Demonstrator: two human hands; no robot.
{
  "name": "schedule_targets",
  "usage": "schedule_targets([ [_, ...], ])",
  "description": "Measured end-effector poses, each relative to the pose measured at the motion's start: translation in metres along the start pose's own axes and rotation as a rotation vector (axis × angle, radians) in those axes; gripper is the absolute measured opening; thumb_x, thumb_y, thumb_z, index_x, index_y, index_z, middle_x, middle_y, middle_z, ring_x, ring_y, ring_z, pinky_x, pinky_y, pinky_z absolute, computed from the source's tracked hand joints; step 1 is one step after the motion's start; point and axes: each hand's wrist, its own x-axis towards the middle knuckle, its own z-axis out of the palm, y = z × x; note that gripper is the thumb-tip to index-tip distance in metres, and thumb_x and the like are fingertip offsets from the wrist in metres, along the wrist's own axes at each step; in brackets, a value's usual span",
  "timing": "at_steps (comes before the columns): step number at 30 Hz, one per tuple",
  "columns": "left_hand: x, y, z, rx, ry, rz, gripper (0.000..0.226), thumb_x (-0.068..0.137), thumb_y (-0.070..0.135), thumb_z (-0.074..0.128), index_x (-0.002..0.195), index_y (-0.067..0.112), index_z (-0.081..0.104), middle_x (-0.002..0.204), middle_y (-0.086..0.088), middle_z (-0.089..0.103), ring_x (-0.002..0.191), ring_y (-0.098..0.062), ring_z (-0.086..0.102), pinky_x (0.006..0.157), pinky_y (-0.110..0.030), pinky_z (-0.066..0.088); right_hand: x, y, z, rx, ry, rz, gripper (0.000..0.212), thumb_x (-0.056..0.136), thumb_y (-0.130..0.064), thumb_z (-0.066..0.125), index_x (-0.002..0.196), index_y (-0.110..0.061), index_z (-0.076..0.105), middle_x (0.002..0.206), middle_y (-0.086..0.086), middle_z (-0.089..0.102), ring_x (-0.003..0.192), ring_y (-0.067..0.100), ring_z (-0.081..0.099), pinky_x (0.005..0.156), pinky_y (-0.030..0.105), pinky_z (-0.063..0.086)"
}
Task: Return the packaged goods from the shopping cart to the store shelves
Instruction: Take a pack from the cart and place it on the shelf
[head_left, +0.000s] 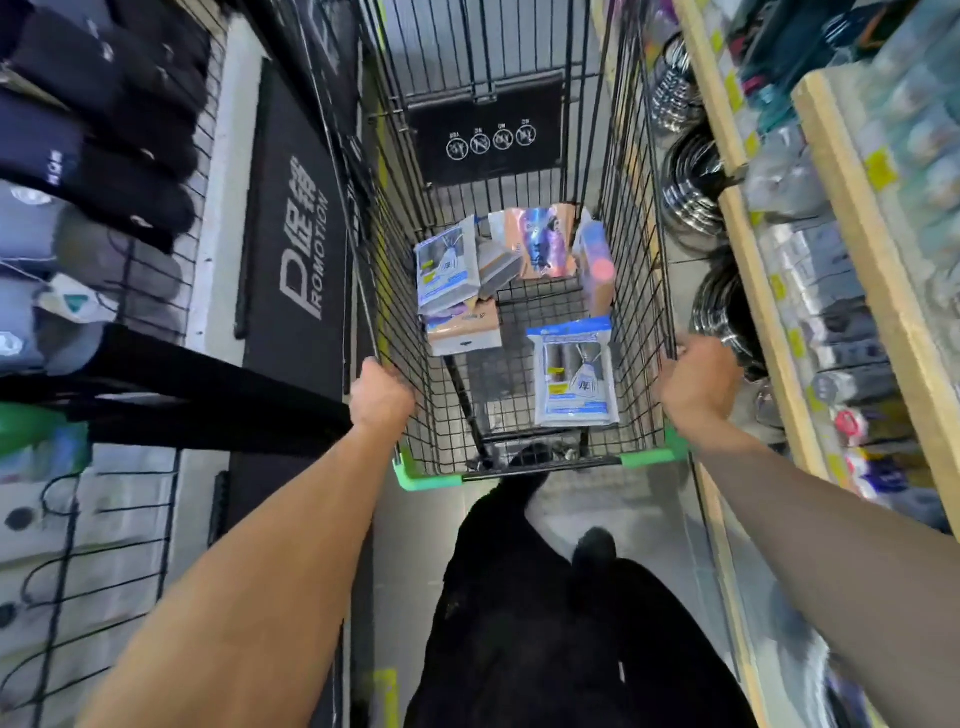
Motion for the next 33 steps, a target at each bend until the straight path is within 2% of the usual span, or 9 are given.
schedule_targets([
  [4, 0.005, -0.023, 0.008, -0.089, 0.002, 0.066, 0.014, 0.079, 0.025, 0.047, 0.091, 0.018, 0.050, 0.097, -0.013, 0.071, 0.090, -0.032, 0.071, 0.083, -0.047, 0.060, 0.004, 0.012, 0.000, -0.002, -0.010, -0.049, 0.042, 0.085, 0.011, 0.062, 0.124, -0.005, 0.066, 0.106, 0.018, 0.075, 0.087, 0.031, 0.073, 0.081, 0.042, 0.061],
  [7, -0.003, -0.029, 0.008, -0.129, -0.028, 0.035, 0.009, 0.085, 0.013, 0.044, 0.080, 0.020, 0.044, 0.097, -0.015, 0.073, 0.090, -0.031, 0.073, 0.083, -0.050, 0.060, -0.008, 0.020, -0.006, -0.009, -0.026, -0.071, 0.037, 0.085, 0.012, 0.063, 0.120, 0.001, 0.067, 0.113, 0.019, 0.072, 0.097, 0.034, 0.071, 0.086, 0.043, 0.059],
  [13, -0.029, -0.076, 0.008, -0.042, -0.019, 0.020, 0.014, 0.085, 0.010, 0.048, 0.083, 0.023, 0.043, 0.095, -0.013, 0.073, 0.086, -0.030, 0.073, 0.081, -0.050, 0.060, -0.068, 0.044, -0.022, 0.041, -0.057, -0.032, 0.027, 0.091, 0.009, 0.059, 0.117, 0.006, 0.066, 0.115, 0.020, 0.070, 0.098, 0.031, 0.069, 0.074, 0.022, 0.043],
  [15, -0.042, -0.093, 0.005, 0.052, -0.019, 0.040, 0.016, 0.080, 0.013, 0.048, 0.094, 0.021, 0.044, 0.098, -0.015, 0.072, 0.091, -0.034, 0.070, 0.085, -0.051, 0.058, -0.093, 0.056, -0.023, 0.071, -0.079, -0.009, 0.029, 0.093, 0.009, 0.055, 0.121, 0.008, 0.063, 0.120, 0.020, 0.065, 0.097, 0.032, 0.067, 0.082, 0.024, 0.048],
  [17, -0.058, -0.115, 0.001, 0.154, -0.021, 0.078, 0.025, 0.082, 0.013, 0.052, 0.105, 0.016, 0.045, 0.100, -0.015, 0.071, 0.097, -0.036, 0.066, 0.089, -0.050, 0.055, -0.120, 0.073, -0.018, 0.069, -0.089, 0.009, 0.035, 0.090, 0.010, 0.059, 0.124, 0.005, 0.061, 0.120, 0.020, 0.068, 0.089, 0.031, 0.070, 0.080, 0.037, 0.060],
  [22, -0.093, -0.170, -0.010, 0.230, -0.003, 0.108, 0.028, 0.088, 0.010, 0.059, 0.113, 0.012, 0.048, 0.106, -0.017, 0.068, 0.102, -0.038, 0.063, 0.090, -0.052, 0.054, -0.187, 0.113, -0.011, 0.013, -0.075, 0.022, 0.034, 0.086, 0.004, 0.066, 0.120, 0.002, 0.068, 0.117, 0.020, 0.071, 0.104, 0.036, 0.068, 0.093, 0.036, 0.053],
  [26, -0.128, -0.219, -0.014, 0.224, -0.008, 0.141, 0.023, 0.089, 0.015, 0.054, 0.110, 0.012, 0.048, 0.105, -0.016, 0.070, 0.103, -0.039, 0.061, 0.092, -0.050, 0.052, -0.232, 0.151, -0.012, -0.016, -0.112, 0.033, 0.021, 0.081, 0.001, 0.065, 0.098, -0.005, 0.075, 0.097, 0.021, 0.073, 0.101, 0.043, 0.067, 0.082, 0.034, 0.052],
  [29, -0.162, -0.253, -0.010, 0.235, 0.000, 0.146, 0.022, 0.089, 0.014, 0.052, 0.110, 0.011, 0.048, 0.105, -0.016, 0.071, 0.102, -0.040, 0.062, 0.090, -0.049, 0.052, -0.261, 0.181, -0.017, -0.033, -0.131, 0.020, 0.030, 0.082, 0.001, 0.066, 0.111, -0.003, 0.074, 0.107, 0.023, 0.073, 0.103, 0.044, 0.065, 0.089, 0.040, 0.053],
  [33, -0.216, -0.291, 0.001, 0.315, 0.030, 0.109, 0.028, 0.088, 0.012, 0.064, 0.112, 0.007, 0.050, 0.110, -0.022, 0.065, 0.102, -0.043, 0.062, 0.084, -0.048, 0.052, -0.293, 0.230, -0.031, -0.067, -0.178, -0.074, 0.008, 0.079, -0.003, 0.073, 0.087, -0.002, 0.076, 0.083, 0.020, 0.070, 0.081, 0.038, 0.066, 0.074, 0.032, 0.052],
])
